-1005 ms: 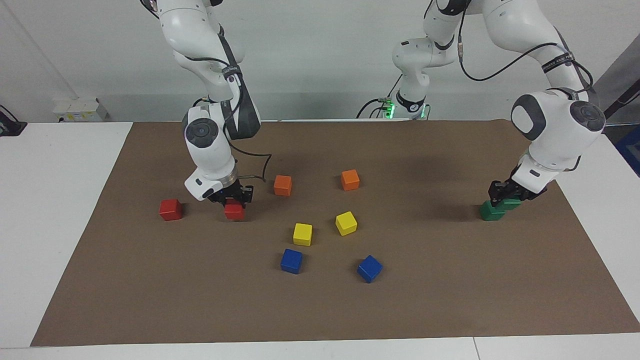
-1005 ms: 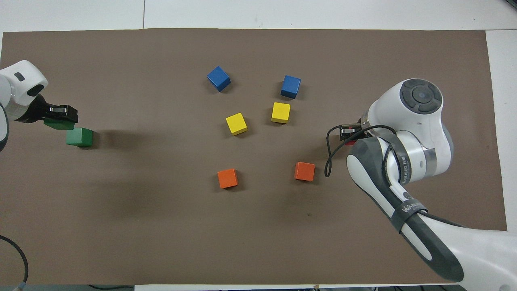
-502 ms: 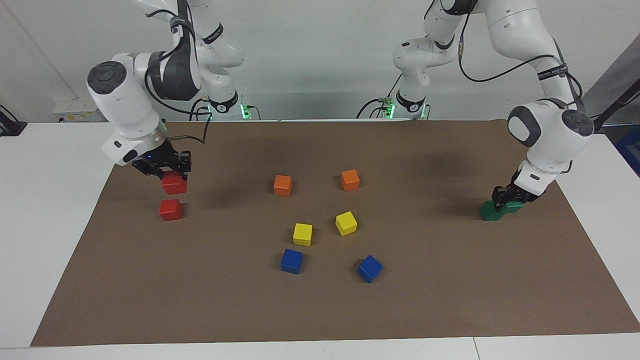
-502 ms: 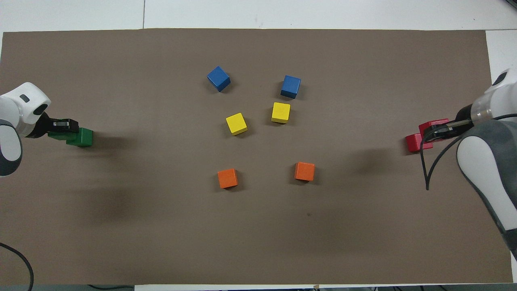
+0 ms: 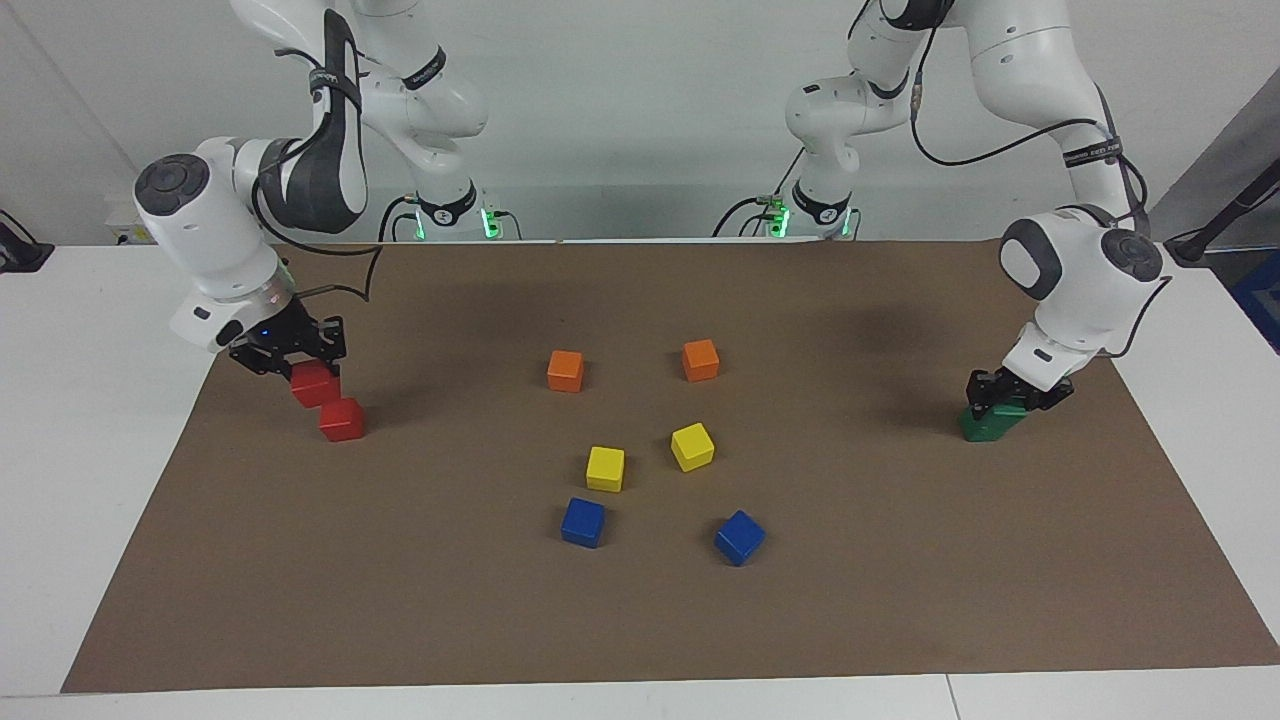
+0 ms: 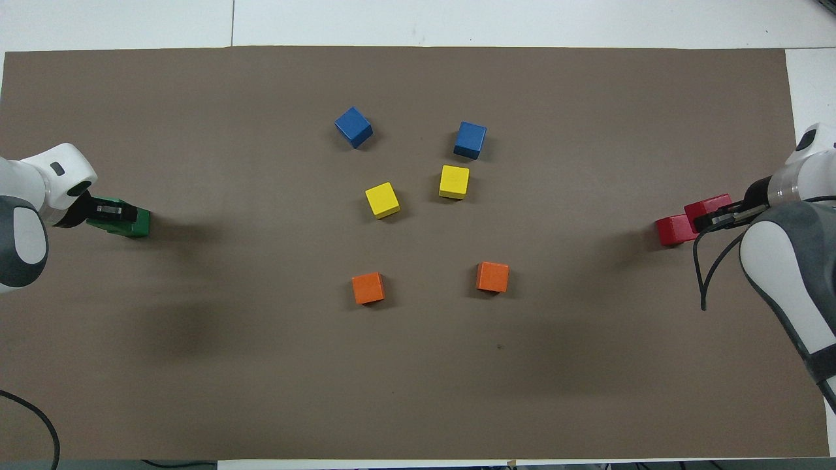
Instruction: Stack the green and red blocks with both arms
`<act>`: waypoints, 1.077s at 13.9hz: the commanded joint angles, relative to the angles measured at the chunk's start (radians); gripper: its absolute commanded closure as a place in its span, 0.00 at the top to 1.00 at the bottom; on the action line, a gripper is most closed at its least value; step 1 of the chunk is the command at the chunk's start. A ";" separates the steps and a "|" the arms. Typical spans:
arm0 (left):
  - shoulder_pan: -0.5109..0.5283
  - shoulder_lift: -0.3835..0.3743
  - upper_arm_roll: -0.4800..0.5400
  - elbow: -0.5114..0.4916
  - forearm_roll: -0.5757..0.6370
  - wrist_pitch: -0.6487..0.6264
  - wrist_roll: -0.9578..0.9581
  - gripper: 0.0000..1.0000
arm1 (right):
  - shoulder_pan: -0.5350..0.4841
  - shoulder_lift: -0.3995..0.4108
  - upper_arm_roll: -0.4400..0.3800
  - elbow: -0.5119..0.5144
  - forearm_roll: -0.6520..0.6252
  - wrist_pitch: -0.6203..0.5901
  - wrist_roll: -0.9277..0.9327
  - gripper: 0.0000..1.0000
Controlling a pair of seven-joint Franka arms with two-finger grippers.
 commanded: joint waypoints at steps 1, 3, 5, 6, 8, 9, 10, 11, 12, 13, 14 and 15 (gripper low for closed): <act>0.005 0.000 0.005 -0.029 -0.004 0.034 0.068 0.00 | -0.031 0.010 0.012 -0.033 0.003 0.048 -0.010 0.00; 0.010 -0.001 0.005 -0.039 -0.004 0.056 0.096 1.00 | -0.044 0.018 0.012 -0.041 0.001 0.051 0.007 0.00; 0.008 -0.001 0.005 -0.037 -0.004 0.047 0.087 1.00 | -0.047 0.020 0.012 -0.058 0.003 0.071 0.002 0.00; 0.010 -0.004 0.005 -0.034 -0.004 0.034 0.084 1.00 | -0.050 0.018 0.012 -0.066 0.003 0.073 0.002 0.00; 0.008 -0.013 0.005 -0.019 -0.004 -0.010 0.081 1.00 | -0.049 0.016 0.012 -0.075 0.001 0.080 0.004 0.00; 0.010 -0.020 0.005 0.010 -0.004 -0.059 0.079 1.00 | -0.047 0.015 0.012 -0.078 0.001 0.086 0.009 0.00; 0.008 -0.026 0.006 0.056 -0.004 -0.117 0.078 1.00 | -0.047 0.012 0.012 -0.089 0.003 0.102 0.009 0.00; 0.010 -0.027 0.006 0.119 -0.004 -0.192 0.077 1.00 | -0.046 0.012 0.012 -0.099 0.003 0.111 0.010 0.00; 0.010 -0.029 0.006 0.179 -0.004 -0.260 0.077 1.00 | -0.047 0.016 0.012 -0.103 0.003 0.117 0.010 0.00; 0.008 -0.041 0.006 0.226 -0.004 -0.312 0.073 1.00 | -0.047 0.018 0.012 -0.104 0.003 0.123 0.010 0.00; 0.005 -0.065 0.006 0.249 -0.003 -0.341 0.059 1.00 | -0.046 0.018 0.012 -0.106 0.003 0.123 0.013 0.00; 0.001 -0.101 0.006 0.251 -0.001 -0.355 0.055 1.00 | -0.043 0.018 0.012 -0.107 0.001 0.125 0.028 0.00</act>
